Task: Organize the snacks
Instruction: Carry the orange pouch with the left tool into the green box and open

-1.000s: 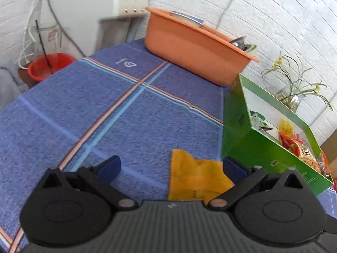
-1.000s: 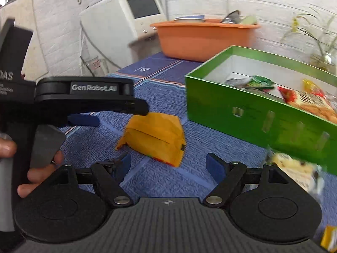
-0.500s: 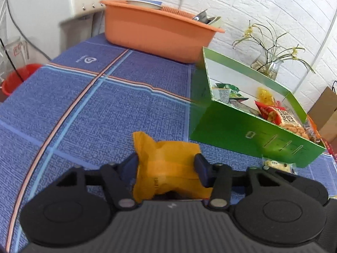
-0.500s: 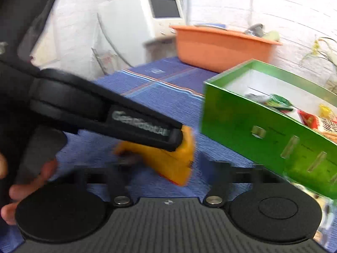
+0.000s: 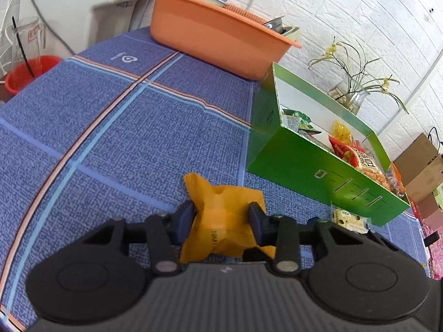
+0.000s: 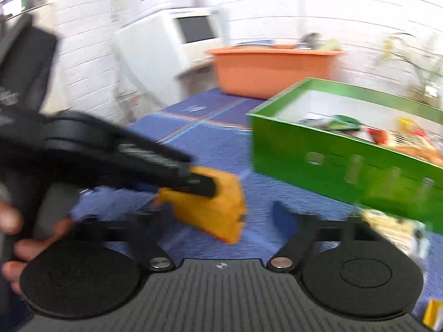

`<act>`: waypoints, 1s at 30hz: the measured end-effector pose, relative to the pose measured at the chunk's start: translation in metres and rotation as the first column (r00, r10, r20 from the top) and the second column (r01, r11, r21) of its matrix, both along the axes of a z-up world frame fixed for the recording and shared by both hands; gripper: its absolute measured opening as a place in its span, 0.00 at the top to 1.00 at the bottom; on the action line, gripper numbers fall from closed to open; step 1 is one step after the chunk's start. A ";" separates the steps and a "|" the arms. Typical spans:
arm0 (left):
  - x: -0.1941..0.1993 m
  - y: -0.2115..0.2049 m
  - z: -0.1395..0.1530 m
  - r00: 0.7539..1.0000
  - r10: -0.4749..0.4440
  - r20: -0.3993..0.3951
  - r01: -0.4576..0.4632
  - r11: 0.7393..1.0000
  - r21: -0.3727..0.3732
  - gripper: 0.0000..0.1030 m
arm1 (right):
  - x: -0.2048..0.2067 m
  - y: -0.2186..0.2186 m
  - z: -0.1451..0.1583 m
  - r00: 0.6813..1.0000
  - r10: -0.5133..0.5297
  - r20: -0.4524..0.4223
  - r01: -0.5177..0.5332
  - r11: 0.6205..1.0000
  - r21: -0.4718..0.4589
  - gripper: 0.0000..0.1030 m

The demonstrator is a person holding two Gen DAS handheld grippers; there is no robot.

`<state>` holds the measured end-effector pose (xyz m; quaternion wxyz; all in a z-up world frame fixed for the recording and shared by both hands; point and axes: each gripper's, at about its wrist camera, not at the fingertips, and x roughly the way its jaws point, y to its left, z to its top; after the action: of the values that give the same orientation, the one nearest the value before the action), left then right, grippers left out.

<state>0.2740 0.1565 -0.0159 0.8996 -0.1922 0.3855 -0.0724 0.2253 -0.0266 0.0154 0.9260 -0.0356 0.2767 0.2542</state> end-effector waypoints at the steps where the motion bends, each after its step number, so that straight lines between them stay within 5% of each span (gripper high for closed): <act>1: 0.001 0.001 0.000 1.000 -0.002 -0.005 0.002 1.000 -0.003 0.63 | 0.004 0.001 -0.002 0.999 0.023 -0.034 -0.023 1.000 -0.010 0.00; 7: 0.006 -0.001 0.003 0.999 -0.043 -0.022 0.044 0.999 0.027 0.64 | 0.008 0.030 -0.009 0.980 0.201 0.006 -0.198 0.969 -0.149 0.00; 11: 0.003 -0.003 0.003 0.999 -0.040 -0.016 0.041 0.998 0.041 0.64 | 0.015 0.037 -0.007 0.971 0.240 -0.009 -0.239 0.961 -0.140 0.00; 20: -0.022 -0.021 0.010 0.998 -0.062 0.002 0.062 0.995 0.074 0.69 | -0.015 0.020 -0.004 0.979 0.205 -0.002 -0.204 0.973 -0.104 0.02; 30: -0.081 -0.062 0.060 0.974 -0.129 0.187 0.093 0.977 0.191 0.72 | -0.069 -0.019 0.029 0.975 0.158 0.157 -0.156 0.987 -0.023 0.02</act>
<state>0.1929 0.0940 0.0442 0.9417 -0.0798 0.3091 -0.1060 0.1567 -0.0460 0.0445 0.9219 -0.0822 0.1999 0.3215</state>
